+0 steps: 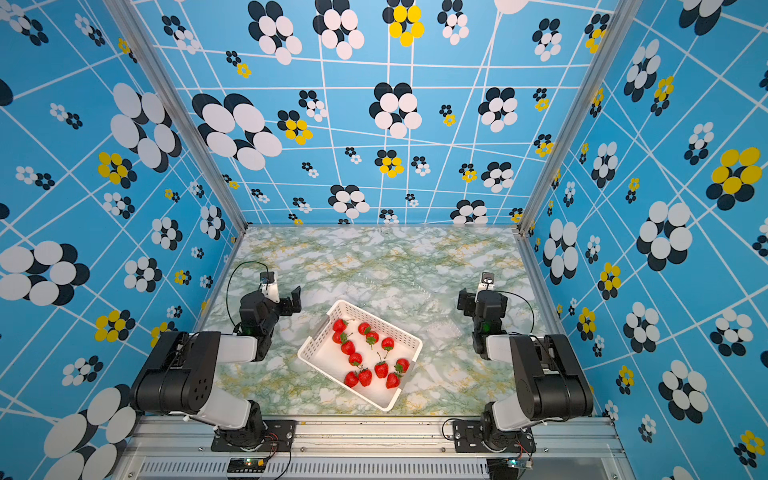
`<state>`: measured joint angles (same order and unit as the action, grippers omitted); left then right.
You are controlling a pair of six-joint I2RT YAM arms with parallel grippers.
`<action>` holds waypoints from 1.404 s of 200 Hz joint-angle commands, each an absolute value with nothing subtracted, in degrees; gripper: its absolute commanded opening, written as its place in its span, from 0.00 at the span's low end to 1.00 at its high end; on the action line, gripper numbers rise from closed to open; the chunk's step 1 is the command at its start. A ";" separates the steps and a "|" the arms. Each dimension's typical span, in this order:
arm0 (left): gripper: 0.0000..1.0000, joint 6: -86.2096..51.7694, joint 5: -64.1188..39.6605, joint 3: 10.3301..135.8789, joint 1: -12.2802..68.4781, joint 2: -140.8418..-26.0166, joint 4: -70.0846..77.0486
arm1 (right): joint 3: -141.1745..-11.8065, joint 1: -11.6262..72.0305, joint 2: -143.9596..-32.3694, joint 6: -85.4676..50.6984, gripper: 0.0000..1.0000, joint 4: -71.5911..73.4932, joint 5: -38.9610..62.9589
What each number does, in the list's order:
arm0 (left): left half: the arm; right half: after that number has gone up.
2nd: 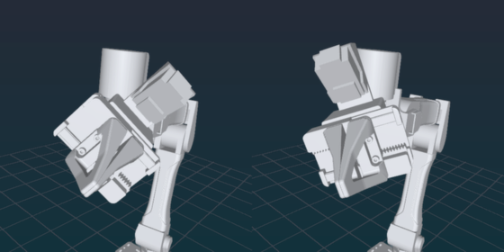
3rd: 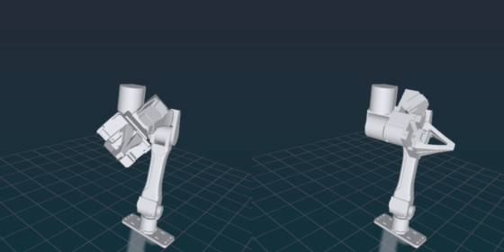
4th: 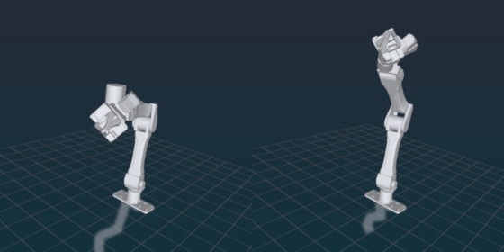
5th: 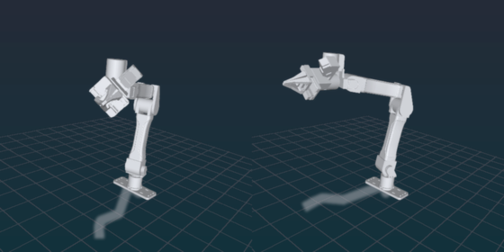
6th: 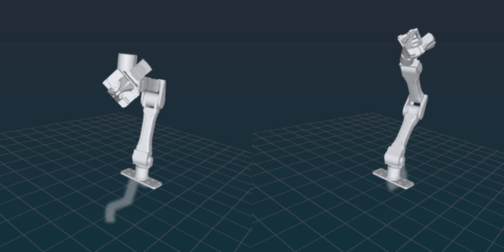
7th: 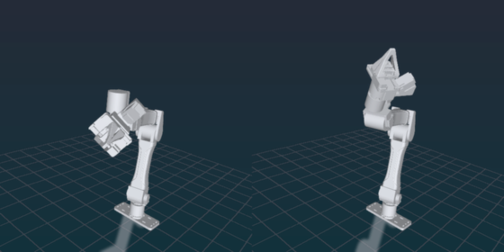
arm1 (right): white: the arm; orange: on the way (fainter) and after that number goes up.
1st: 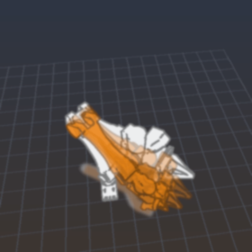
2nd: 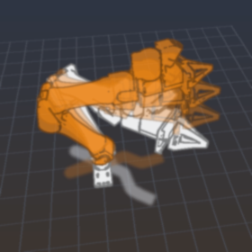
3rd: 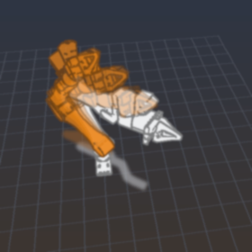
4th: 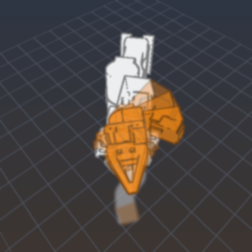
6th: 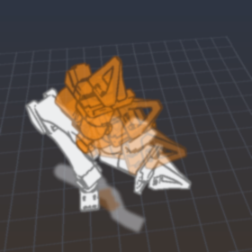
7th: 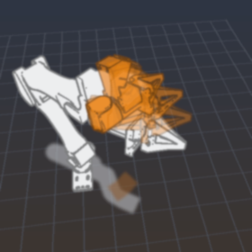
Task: Pack strawberries into containers
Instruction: Move the basket to the center of the board.
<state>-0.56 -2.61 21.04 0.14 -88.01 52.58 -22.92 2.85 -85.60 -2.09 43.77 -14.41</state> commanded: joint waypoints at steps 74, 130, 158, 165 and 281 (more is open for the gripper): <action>1.00 -9.10 11.82 32.59 4.08 -64.73 13.30 | -38.19 3.17 -71.52 -9.78 0.99 8.10 -10.95; 0.99 -27.48 7.92 45.00 8.31 -58.19 -24.59 | -52.58 6.15 -75.18 -14.71 0.99 -16.55 -7.06; 0.99 -35.93 2.95 53.12 10.64 -57.39 -43.23 | -57.91 10.04 -78.42 -15.55 0.99 -23.73 -4.23; 1.00 -37.44 2.62 55.10 12.14 -57.26 -47.31 | -59.13 10.55 -79.30 -15.60 0.99 -25.12 -3.28; 1.00 -45.09 0.14 57.45 31.10 -65.48 -61.51 | -64.25 17.52 -84.12 -14.63 0.99 -30.91 -1.67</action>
<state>-44.58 0.80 59.20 30.24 -63.11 -61.28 -62.72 17.10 -84.84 -15.27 -28.49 -1.96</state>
